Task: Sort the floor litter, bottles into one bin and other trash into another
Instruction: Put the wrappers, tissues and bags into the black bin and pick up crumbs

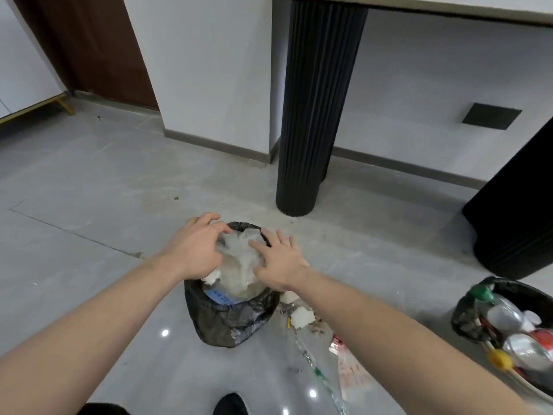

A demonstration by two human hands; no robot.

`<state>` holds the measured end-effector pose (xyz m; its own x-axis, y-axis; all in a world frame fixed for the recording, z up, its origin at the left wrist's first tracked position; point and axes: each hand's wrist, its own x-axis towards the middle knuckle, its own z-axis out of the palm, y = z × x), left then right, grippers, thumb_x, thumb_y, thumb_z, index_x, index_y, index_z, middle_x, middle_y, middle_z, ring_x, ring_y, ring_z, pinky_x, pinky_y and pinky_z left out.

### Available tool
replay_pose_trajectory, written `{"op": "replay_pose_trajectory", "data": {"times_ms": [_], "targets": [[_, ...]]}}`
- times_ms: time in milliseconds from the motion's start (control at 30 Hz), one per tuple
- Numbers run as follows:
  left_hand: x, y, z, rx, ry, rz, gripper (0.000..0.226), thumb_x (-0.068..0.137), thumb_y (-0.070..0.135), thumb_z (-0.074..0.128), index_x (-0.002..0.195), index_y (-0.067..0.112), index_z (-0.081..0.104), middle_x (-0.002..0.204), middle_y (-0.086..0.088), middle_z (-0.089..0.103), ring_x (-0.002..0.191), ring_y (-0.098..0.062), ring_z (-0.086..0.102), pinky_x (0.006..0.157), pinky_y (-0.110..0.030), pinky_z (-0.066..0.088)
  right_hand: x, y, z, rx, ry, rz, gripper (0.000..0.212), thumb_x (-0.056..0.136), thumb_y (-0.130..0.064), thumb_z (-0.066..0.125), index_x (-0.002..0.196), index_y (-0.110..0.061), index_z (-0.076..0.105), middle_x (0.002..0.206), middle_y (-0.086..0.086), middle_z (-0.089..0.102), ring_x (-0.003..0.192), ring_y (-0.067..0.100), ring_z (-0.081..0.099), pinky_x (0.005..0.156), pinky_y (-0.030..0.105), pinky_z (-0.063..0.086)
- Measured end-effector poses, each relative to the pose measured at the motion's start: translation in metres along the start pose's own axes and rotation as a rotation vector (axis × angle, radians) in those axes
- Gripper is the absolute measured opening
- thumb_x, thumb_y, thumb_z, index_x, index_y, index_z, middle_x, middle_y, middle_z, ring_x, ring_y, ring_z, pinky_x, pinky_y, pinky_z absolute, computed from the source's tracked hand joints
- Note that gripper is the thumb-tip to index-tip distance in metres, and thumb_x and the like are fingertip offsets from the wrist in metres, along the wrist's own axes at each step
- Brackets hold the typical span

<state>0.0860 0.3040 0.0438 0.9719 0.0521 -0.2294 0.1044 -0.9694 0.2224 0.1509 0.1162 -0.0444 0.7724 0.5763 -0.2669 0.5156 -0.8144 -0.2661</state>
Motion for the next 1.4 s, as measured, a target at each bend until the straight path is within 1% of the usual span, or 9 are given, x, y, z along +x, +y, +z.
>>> {"op": "replay_pose_trajectory", "data": {"times_ms": [200, 267, 367, 500, 600, 833, 1067, 1200, 1400], "targets": [[-0.005, 0.050, 0.011, 0.043, -0.028, 0.165, 0.064, 0.082, 0.005, 0.049, 0.141, 0.029, 0.052, 0.158, 0.004, 0.031, 0.142, -0.023, 0.035, 0.114, -0.037, 0.034, -0.096, 0.076, -0.010, 0.328, 0.328, 0.152, 0.058, 0.088, -0.022, 0.051, 0.144, -0.034, 0.048, 0.160, -0.002, 0.027, 0.144, 0.025, 0.031, 0.119, 0.042, 0.029], [-0.004, 0.073, 0.020, 0.096, -0.082, 0.251, 0.060, 0.084, 0.008, 0.051, 0.140, 0.027, 0.053, 0.155, 0.004, 0.036, 0.139, -0.023, 0.039, 0.113, -0.038, 0.036, -0.125, 0.105, 0.008, 0.375, 0.362, 0.264, 0.055, 0.087, -0.019, 0.054, 0.140, -0.033, 0.051, 0.155, -0.003, 0.032, 0.140, 0.022, 0.037, 0.116, 0.038, 0.034], [-0.003, 0.107, 0.043, 0.172, -0.191, 0.336, 0.056, 0.084, 0.013, 0.051, 0.139, 0.024, 0.054, 0.146, 0.002, 0.043, 0.132, -0.023, 0.046, 0.108, -0.038, 0.041, -0.164, 0.144, 0.048, 0.395, 0.297, 0.430, 0.055, 0.086, -0.019, 0.060, 0.139, -0.028, 0.053, 0.151, 0.000, 0.034, 0.136, 0.025, 0.043, 0.113, 0.035, 0.038], [0.003, 0.137, 0.091, 0.281, -0.331, 0.373, 0.051, 0.082, 0.017, 0.055, 0.132, 0.023, 0.057, 0.135, 0.000, 0.049, 0.123, -0.025, 0.053, 0.100, -0.042, 0.048, -0.201, 0.176, 0.106, 0.388, 0.090, 0.615, 0.066, 0.085, -0.026, 0.063, 0.148, -0.024, 0.043, 0.152, 0.002, 0.032, 0.136, 0.028, 0.043, 0.112, 0.034, 0.037], [0.006, 0.148, 0.132, 0.280, -0.403, 0.341, 0.042, 0.084, 0.017, 0.057, 0.126, 0.020, 0.059, 0.130, -0.004, 0.049, 0.122, -0.027, 0.053, 0.095, -0.035, 0.047, -0.214, 0.188, 0.147, 0.387, -0.040, 0.704, 0.073, 0.085, -0.032, 0.065, 0.151, -0.024, 0.037, 0.154, 0.004, 0.033, 0.138, 0.031, 0.039, 0.115, 0.035, 0.034], [-0.002, 0.147, 0.234, 0.135, -0.516, 0.158, 0.050, 0.084, 0.022, 0.058, 0.134, 0.021, 0.056, 0.141, -0.001, 0.044, 0.125, -0.027, 0.050, 0.107, -0.042, 0.044, -0.209, 0.189, 0.207, 0.408, -0.158, 0.714, 0.077, 0.080, -0.035, 0.066, 0.150, -0.026, 0.037, 0.152, 0.001, 0.033, 0.134, 0.030, 0.042, 0.111, 0.034, 0.038], [-0.002, 0.136, 0.293, 0.135, -0.464, 0.080, 0.057, 0.091, 0.028, 0.061, 0.145, 0.018, 0.045, 0.148, -0.004, 0.034, 0.129, -0.026, 0.046, 0.106, -0.042, 0.044, -0.191, 0.189, 0.243, 0.404, -0.118, 0.732, 0.063, 0.087, -0.035, 0.067, 0.142, -0.026, 0.039, 0.143, 0.002, 0.037, 0.132, 0.029, 0.039, 0.101, 0.038, 0.048], [0.012, 0.132, 0.311, 0.109, -0.402, 0.053, 0.064, 0.086, 0.031, 0.070, 0.143, 0.018, 0.043, 0.144, -0.004, 0.036, 0.127, -0.025, 0.045, 0.106, -0.041, 0.044, -0.186, 0.192, 0.257, 0.352, -0.103, 0.767, 0.064, 0.081, -0.028, 0.076, 0.134, -0.028, 0.041, 0.134, 0.002, 0.043, 0.125, 0.027, 0.044, 0.097, 0.036, 0.050], [0.056, 0.138, 0.322, 0.099, -0.189, 0.094, 0.065, 0.086, 0.029, 0.071, 0.143, 0.018, 0.041, 0.148, -0.006, 0.028, 0.134, -0.027, 0.036, 0.111, -0.042, 0.040, -0.177, 0.201, 0.261, 0.294, -0.050, 0.783, 0.066, 0.075, -0.029, 0.082, 0.128, -0.029, 0.043, 0.127, 0.000, 0.044, 0.116, 0.024, 0.045, 0.096, 0.035, 0.048]]}}
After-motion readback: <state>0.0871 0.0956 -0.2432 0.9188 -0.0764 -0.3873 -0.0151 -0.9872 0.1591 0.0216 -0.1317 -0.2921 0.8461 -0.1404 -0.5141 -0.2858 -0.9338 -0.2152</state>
